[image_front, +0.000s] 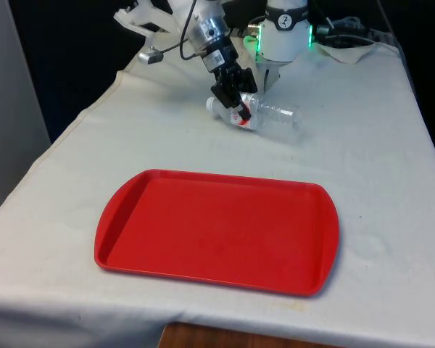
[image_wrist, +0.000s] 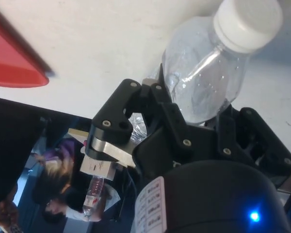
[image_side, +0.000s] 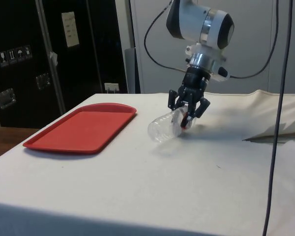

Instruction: Place the bottle upright on the tray.

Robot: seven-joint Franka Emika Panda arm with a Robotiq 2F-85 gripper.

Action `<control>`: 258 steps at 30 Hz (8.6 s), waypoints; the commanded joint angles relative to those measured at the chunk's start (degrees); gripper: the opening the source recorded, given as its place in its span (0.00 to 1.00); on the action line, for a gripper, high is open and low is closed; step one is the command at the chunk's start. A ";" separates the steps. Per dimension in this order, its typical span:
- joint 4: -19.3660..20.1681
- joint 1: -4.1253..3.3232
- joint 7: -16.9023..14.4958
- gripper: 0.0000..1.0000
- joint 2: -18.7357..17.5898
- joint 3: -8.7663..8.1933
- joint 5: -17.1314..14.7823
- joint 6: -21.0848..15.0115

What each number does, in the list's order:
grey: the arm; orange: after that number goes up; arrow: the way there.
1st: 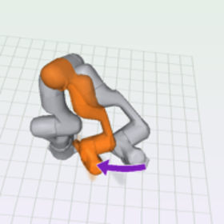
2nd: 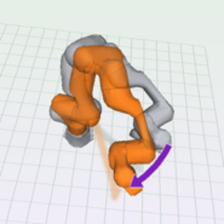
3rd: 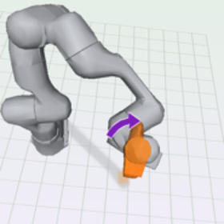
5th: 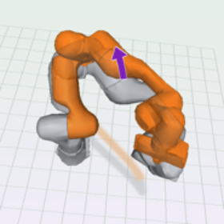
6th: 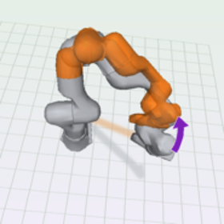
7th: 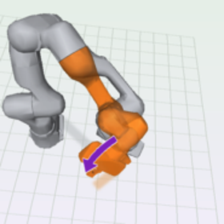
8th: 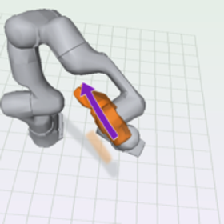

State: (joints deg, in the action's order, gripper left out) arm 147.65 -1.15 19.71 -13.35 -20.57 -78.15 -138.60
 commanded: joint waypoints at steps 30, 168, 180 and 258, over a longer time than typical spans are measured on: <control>-2.64 -1.26 6.02 0.03 4.81 0.63 6.59 -4.13; -26.70 -1.43 26.93 0.03 1.03 6.59 46.64 -13.58; -30.94 -1.95 30.65 0.03 -2.92 5.96 53.00 -15.30; -47.38 -1.49 55.98 0.03 -16.16 3.15 86.52 -13.01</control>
State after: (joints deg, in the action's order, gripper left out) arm 100.27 -2.64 75.69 -29.51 -17.42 8.37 -151.60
